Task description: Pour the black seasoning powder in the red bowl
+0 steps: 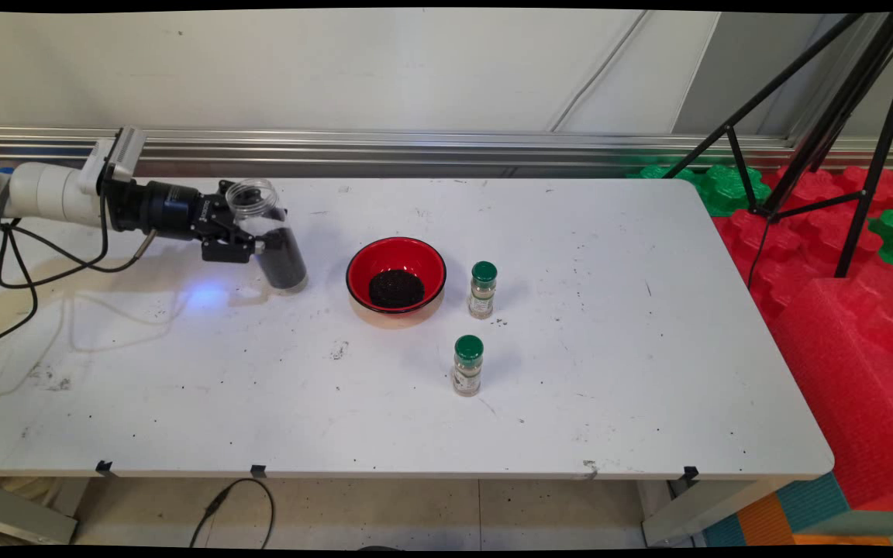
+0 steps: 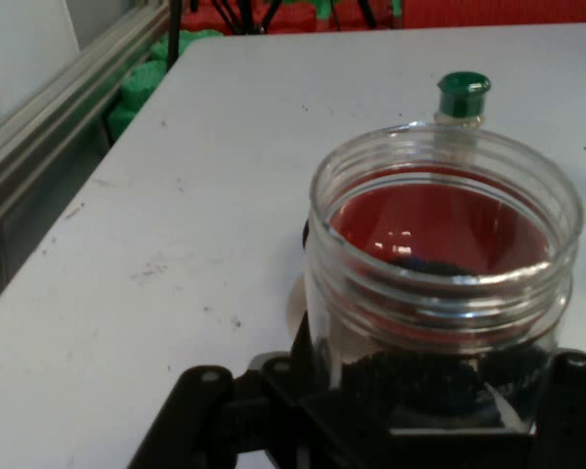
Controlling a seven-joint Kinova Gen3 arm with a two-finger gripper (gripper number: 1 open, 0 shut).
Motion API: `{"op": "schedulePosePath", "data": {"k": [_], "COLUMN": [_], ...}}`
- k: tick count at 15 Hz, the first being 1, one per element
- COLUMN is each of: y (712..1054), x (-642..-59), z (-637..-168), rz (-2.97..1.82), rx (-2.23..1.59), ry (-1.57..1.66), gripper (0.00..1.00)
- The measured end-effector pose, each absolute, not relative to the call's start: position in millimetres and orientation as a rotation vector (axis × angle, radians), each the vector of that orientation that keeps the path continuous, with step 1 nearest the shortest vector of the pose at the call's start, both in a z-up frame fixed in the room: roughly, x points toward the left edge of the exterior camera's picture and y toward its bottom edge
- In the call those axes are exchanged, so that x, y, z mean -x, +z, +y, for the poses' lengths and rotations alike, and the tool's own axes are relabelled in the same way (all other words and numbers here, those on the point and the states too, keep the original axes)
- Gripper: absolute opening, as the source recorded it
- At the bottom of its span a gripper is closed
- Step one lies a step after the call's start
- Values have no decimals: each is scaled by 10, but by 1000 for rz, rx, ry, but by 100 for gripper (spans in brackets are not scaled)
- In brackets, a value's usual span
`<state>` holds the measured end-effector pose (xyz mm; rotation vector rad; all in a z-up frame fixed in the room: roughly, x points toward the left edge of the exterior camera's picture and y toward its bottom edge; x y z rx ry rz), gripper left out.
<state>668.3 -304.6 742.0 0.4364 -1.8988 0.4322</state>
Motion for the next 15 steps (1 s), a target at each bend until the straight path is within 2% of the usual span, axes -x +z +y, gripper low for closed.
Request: {"op": "schedulePosePath", "data": {"k": [15], "y": [8013], "x": [-6331], "z": [-3362], "rz": [-1844], "rx": [-444], "ry": [527], "gripper": [0]}}
